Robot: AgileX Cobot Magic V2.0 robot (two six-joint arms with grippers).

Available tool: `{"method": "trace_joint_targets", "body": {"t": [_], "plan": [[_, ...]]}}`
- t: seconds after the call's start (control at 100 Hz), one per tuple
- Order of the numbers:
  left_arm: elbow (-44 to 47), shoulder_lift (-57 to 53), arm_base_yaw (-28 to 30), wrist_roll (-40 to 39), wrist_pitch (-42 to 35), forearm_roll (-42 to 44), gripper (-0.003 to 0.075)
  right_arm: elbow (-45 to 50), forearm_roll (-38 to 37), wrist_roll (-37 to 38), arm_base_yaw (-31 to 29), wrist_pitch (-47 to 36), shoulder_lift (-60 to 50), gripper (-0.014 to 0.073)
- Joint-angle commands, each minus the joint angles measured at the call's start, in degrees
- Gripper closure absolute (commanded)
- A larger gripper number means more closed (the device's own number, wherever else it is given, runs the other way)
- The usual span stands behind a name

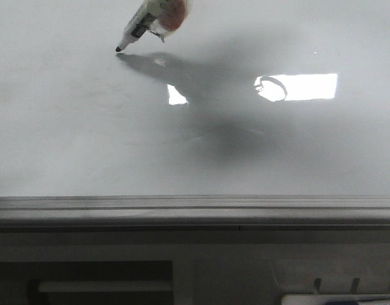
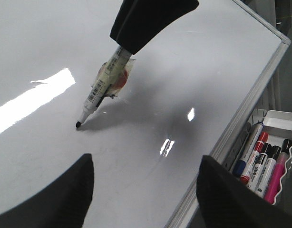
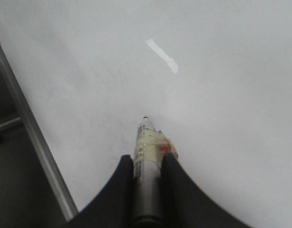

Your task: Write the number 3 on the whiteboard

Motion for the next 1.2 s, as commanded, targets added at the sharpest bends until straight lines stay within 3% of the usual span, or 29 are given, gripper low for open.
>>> {"method": "trace_joint_targets", "body": {"t": [0.0, 0.19, 0.55, 0.87, 1.19], "plan": [[-1.48, 0.00, -0.11, -0.31, -3.90, -1.01, 0.0302, -2.23, -0.92, -0.37, -1.28, -3.35, -1.18, 0.0655], [-1.48, 0.00, -0.11, -0.31, -3.90, -1.01, 0.0302, -2.23, -1.26, -0.37, -4.36, -1.47, -1.28, 0.0654], [-1.48, 0.00, -0.11, -0.31, -3.90, -1.01, 0.0302, -1.74, -3.43, 2.43, -4.52, 10.29, -4.53, 0.0652], [-1.48, 0.00, -0.11, -0.31, -3.80, -1.01, 0.0302, -1.05, -3.43, 2.41, -0.60, 6.35, 2.07, 0.0652], [-1.48, 0.00, -0.11, -0.31, -3.58, -1.01, 0.0302, -0.93, -5.50, 4.95, -0.72, 13.91, -3.18, 0.0652]]}}
